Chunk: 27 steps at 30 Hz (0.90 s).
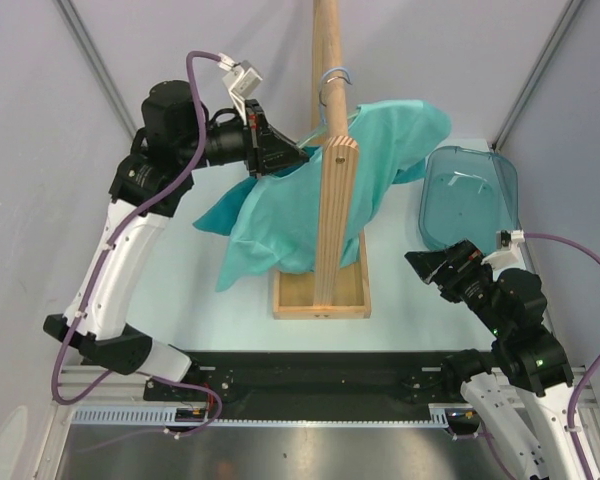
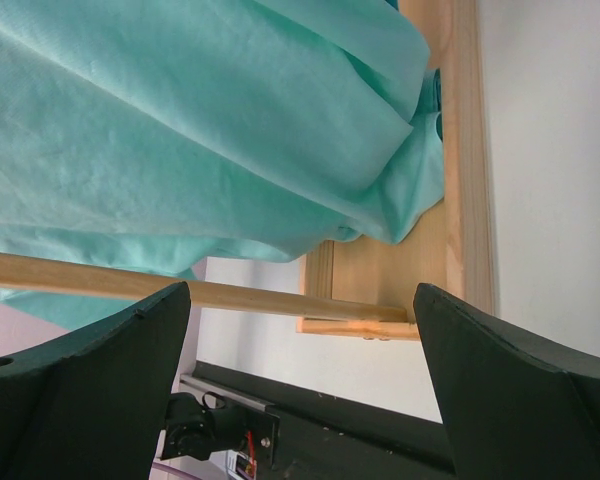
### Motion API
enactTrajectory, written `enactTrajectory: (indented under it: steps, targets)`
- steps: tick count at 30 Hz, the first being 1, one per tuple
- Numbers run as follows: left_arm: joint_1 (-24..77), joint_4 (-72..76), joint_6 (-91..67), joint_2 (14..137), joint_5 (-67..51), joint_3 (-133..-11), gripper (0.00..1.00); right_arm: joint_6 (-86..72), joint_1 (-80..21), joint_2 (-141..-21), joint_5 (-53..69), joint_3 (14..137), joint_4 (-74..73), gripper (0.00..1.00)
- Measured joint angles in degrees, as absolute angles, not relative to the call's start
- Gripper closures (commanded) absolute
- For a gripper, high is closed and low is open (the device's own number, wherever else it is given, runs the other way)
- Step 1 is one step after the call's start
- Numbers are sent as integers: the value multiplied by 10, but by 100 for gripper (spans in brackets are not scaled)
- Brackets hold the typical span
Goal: Remove the t-shirt from the hanger
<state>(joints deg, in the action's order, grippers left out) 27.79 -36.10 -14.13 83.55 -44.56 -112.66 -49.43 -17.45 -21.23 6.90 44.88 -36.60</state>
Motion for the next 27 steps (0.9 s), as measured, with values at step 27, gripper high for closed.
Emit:
enactTrajectory:
  steps: [27]
  targets:
    - [279,-313,-157,560,-352,-782,100,-488,-175,-232,69,426,-361,0]
